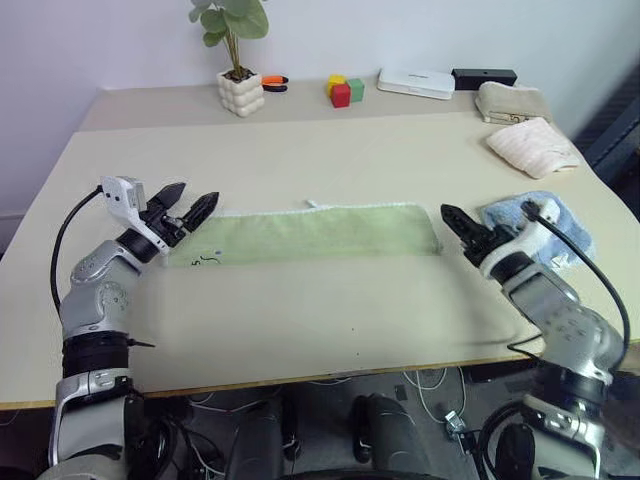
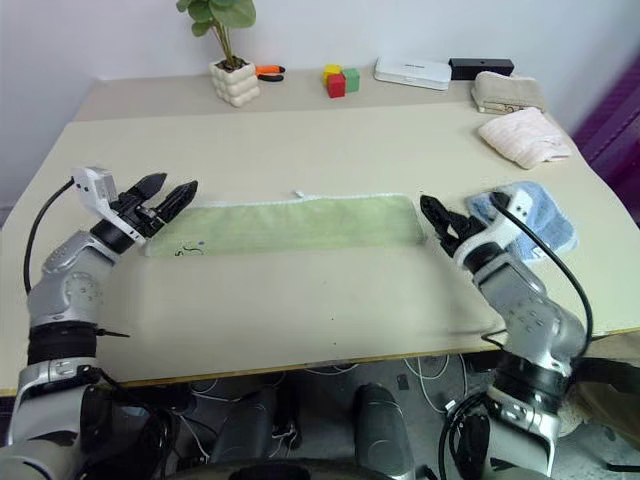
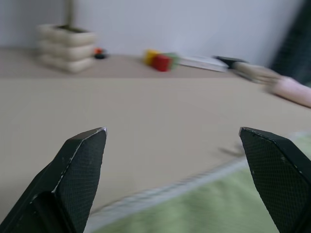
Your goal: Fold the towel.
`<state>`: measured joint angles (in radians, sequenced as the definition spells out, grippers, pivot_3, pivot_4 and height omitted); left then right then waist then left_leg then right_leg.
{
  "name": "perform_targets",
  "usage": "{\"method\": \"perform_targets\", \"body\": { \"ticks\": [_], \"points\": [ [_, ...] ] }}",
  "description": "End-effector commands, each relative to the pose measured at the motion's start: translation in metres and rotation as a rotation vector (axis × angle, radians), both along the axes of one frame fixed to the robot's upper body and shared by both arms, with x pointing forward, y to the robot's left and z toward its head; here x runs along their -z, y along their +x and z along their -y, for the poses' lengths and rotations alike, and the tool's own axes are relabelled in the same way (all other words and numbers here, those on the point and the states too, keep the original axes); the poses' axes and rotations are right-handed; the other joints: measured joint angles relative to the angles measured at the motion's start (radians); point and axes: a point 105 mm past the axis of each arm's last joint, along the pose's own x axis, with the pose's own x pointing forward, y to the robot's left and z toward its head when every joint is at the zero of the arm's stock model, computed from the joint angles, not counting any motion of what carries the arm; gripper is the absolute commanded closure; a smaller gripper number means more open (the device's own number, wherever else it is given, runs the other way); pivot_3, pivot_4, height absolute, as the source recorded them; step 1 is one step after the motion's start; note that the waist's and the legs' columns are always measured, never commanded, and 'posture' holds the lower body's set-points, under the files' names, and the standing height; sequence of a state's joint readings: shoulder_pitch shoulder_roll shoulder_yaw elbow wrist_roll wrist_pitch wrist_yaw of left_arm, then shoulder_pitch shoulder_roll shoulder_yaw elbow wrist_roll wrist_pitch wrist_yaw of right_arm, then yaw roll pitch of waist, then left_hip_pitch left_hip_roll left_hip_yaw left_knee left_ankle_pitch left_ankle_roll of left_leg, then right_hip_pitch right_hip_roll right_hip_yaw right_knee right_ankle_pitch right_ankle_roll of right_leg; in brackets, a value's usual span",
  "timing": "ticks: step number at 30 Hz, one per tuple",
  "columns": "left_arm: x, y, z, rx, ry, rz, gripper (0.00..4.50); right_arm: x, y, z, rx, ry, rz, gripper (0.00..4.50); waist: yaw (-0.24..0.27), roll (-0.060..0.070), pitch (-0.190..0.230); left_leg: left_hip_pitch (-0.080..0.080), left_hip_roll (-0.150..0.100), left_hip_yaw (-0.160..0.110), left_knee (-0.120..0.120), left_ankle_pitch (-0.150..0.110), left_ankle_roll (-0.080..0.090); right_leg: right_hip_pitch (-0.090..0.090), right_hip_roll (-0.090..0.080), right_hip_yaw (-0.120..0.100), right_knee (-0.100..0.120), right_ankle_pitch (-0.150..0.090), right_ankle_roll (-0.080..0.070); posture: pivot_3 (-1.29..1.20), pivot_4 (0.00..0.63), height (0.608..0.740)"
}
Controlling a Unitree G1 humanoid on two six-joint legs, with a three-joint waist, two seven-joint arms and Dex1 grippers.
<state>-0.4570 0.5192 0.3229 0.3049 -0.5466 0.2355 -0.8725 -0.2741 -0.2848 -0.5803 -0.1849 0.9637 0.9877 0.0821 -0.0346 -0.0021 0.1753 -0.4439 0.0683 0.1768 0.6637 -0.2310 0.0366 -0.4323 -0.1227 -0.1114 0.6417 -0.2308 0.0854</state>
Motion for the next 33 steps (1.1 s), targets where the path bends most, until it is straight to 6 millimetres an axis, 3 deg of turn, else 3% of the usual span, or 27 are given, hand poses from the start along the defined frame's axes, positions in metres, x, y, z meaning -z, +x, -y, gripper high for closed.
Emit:
{"method": "perform_targets", "body": {
  "ticks": [1, 5, 8, 13, 19, 24, 27, 33],
  "points": [
    [-0.018, -0.012, 0.008, 0.124, 0.029, 0.074, 0.04, -0.005, -0.017, -0.004, -0.011, 0.049, -0.020, 0.03, -0.002, 0.000, 0.000, 0.000, 0.000, 0.000, 0.000, 0.000, 0.000, 0.000, 0.000, 0.000, -0.001, 0.000, 0.000, 0.00, 0.150, 0.740],
    [-0.022, -0.025, 0.016, 0.291, 0.080, 0.079, 0.04, 0.001, -0.023, -0.013, -0.005, 0.158, -0.070, 0.03, -0.004, 0.000, 0.000, 0.000, 0.000, 0.000, 0.000, -0.001, -0.001, 0.000, 0.001, 0.000, -0.004, 0.000, 0.000, 0.00, 0.150, 0.740],
    [-0.027, -0.028, 0.020, 0.351, 0.131, 0.091, 0.04, 0.003, -0.016, -0.020, 0.011, 0.241, -0.095, 0.03, -0.006, 0.000, 0.000, -0.001, 0.000, 0.000, -0.002, -0.001, 0.000, 0.001, 0.001, 0.000, -0.007, 0.000, 0.000, 0.00, 0.150, 0.740],
    [-0.031, -0.028, 0.022, 0.357, 0.139, 0.100, 0.04, 0.008, -0.008, -0.029, 0.016, 0.303, -0.136, 0.03, -0.004, 0.000, 0.000, -0.001, 0.000, 0.000, -0.002, -0.001, 0.002, 0.002, 0.001, 0.000, -0.009, 0.000, 0.000, 0.00, 0.150, 0.740],
    [-0.033, -0.033, 0.023, 0.334, 0.152, 0.110, 0.04, 0.026, 0.006, -0.024, 0.086, 0.299, -0.205, 0.03, -0.009, 0.000, 0.000, -0.001, 0.000, 0.000, -0.002, -0.001, 0.002, 0.003, 0.002, 0.000, -0.010, 0.001, 0.000, 0.00, 0.150, 0.740],
    [-0.035, -0.036, 0.021, 0.311, 0.158, 0.111, 0.04, 0.028, 0.019, -0.018, 0.119, 0.324, -0.193, 0.03, -0.008, -0.001, -0.001, 0.000, 0.000, 0.000, -0.002, -0.001, 0.002, 0.004, 0.002, 0.000, -0.010, 0.001, 0.000, 0.00, 0.150, 0.740],
    [-0.034, -0.036, 0.020, 0.297, 0.168, 0.109, 0.00, 0.025, 0.030, -0.026, 0.096, 0.330, -0.180, 0.84, -0.008, -0.002, -0.001, 0.000, 0.000, 0.000, -0.002, -0.001, 0.002, 0.004, 0.002, 0.000, -0.010, 0.001, -0.001, 0.00, 0.150, 0.740],
    [-0.034, -0.036, 0.020, 0.282, 0.166, 0.115, 0.00, 0.024, 0.041, -0.030, 0.107, 0.300, -0.169, 3.84, -0.010, -0.002, -0.002, 0.000, 0.000, 0.000, -0.002, -0.001, 0.002, 0.003, 0.002, 0.000, -0.010, 0.001, 0.000, 0.00, 0.150, 0.740]
  ]
}}
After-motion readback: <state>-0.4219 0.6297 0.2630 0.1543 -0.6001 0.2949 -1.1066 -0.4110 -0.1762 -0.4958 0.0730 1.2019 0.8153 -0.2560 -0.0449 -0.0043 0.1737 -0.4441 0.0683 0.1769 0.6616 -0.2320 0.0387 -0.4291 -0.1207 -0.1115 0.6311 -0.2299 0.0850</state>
